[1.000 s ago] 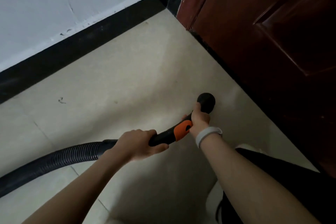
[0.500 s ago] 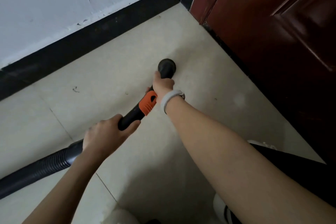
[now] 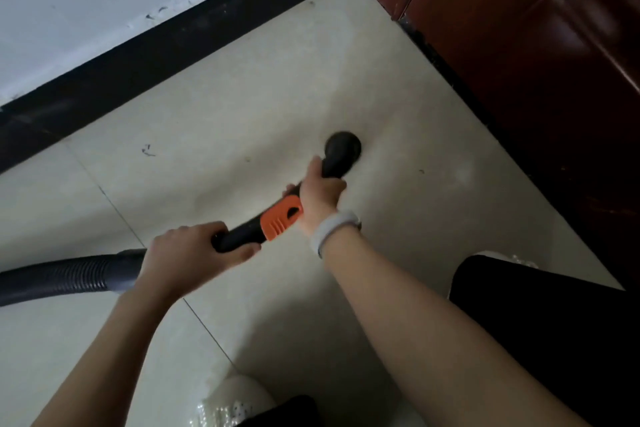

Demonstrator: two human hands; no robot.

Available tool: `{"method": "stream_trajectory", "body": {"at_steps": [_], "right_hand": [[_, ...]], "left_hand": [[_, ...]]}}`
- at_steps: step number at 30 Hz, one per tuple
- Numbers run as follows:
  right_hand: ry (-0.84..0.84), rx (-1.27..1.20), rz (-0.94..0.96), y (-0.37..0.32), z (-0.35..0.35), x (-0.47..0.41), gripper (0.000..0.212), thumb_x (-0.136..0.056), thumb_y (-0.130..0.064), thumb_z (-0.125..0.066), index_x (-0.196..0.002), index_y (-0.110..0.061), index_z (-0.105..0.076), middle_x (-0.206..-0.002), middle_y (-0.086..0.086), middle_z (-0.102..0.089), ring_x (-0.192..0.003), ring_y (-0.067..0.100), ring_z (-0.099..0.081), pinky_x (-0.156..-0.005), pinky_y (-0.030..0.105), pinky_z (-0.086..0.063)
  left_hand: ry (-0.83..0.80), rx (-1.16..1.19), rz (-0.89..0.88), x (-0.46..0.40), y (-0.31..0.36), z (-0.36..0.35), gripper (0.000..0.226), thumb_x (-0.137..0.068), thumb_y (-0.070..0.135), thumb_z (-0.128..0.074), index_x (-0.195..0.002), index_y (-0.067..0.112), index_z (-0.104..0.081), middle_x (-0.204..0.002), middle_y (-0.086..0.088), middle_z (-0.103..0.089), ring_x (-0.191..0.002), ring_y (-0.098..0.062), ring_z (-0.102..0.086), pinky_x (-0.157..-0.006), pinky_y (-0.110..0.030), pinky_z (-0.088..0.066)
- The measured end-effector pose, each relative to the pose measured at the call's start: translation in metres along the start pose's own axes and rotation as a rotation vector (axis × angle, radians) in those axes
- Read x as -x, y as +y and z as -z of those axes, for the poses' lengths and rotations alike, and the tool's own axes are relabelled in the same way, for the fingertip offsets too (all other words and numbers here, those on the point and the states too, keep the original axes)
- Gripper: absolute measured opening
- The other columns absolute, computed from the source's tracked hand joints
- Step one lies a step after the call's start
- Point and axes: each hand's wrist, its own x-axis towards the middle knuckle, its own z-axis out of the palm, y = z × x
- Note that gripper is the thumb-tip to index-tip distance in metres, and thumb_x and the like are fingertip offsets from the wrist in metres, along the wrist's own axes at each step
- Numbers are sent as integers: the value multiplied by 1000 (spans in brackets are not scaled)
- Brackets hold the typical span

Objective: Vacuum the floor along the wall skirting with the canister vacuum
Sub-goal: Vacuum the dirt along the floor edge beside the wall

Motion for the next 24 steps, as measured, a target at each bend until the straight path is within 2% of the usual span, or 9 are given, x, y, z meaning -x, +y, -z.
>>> {"method": "stream_trajectory", "body": {"at_steps": [1,3,6,9,12,15,18,21,24], "right_hand": [[-54,53,7,-9,-10,-7,49,-96,-38,-49,-126,-4,-30,-108,21,-61,-78,31,-64,-85,44,-54],[-94,86,12,-19,-13,-11,47,-96,-38,-49,-125,-4,-33,-100,20,-63,-72,28,-63,-79,41,-55],[91,117,27,2,22,-10,48,-93,-42,-53,-116,-1,-45,-89,18,-63,-72,31,-64,-74,42,-55],[140,43,-2,17,56,-5,38,-95,-41,-51,-113,-8,-46,-65,9,-58,-47,21,-59,-56,33,-51],[136,126,65,-14,35,-26,37,-95,-42,-50,-109,-9,-45,-76,12,-59,-58,27,-61,-65,39,-53],[74,157,78,-62,9,-40,44,-97,-42,-45,-117,-2,-45,-65,7,-58,-49,18,-56,-65,34,-53],[63,194,94,-105,14,-51,39,-99,-39,-42,-114,-3,-45,-65,7,-58,-49,16,-55,-63,32,-53],[54,255,122,-128,24,-63,31,-100,-36,-42,-105,-6,-43,-71,7,-56,-55,17,-56,-68,34,-53],[33,352,163,-122,16,-69,44,-95,-43,-46,-116,-4,-45,-88,11,-63,-73,24,-62,-82,39,-54]], "left_hand": [[42,16,18,-3,0,2,50,-75,75,-46,-74,26,-53,-60,7,-58,-61,-10,-56,-56,-26,-37],[4,64,23,-7,3,3,50,-77,74,-45,-77,25,-55,-62,7,-59,-63,-12,-58,-58,-26,-41],[-261,89,-52,-2,18,-13,46,-77,74,-48,-87,30,-57,-73,11,-61,-71,-9,-59,-64,-25,-44],[-377,110,-118,9,30,-36,46,-77,74,-49,-87,31,-55,-76,10,-61,-71,-7,-59,-62,-21,-42],[-213,139,-81,-7,32,-29,54,-75,77,-45,-88,26,-56,-76,6,-62,-75,-14,-62,-67,-29,-47],[-48,78,-90,-40,43,0,51,-81,74,-40,-92,26,-54,-76,5,-60,-77,-19,-61,-66,-30,-44],[-31,36,-147,-67,68,16,49,-86,70,-38,-97,24,-51,-79,3,-57,-78,-21,-58,-65,-31,-39],[10,16,-192,-73,91,12,48,-89,66,-37,-103,22,-48,-81,2,-56,-75,-21,-56,-66,-32,-42],[38,77,-153,-62,89,0,45,-90,65,-35,-101,23,-46,-77,5,-53,-70,-19,-52,-63,-31,-39]]}}
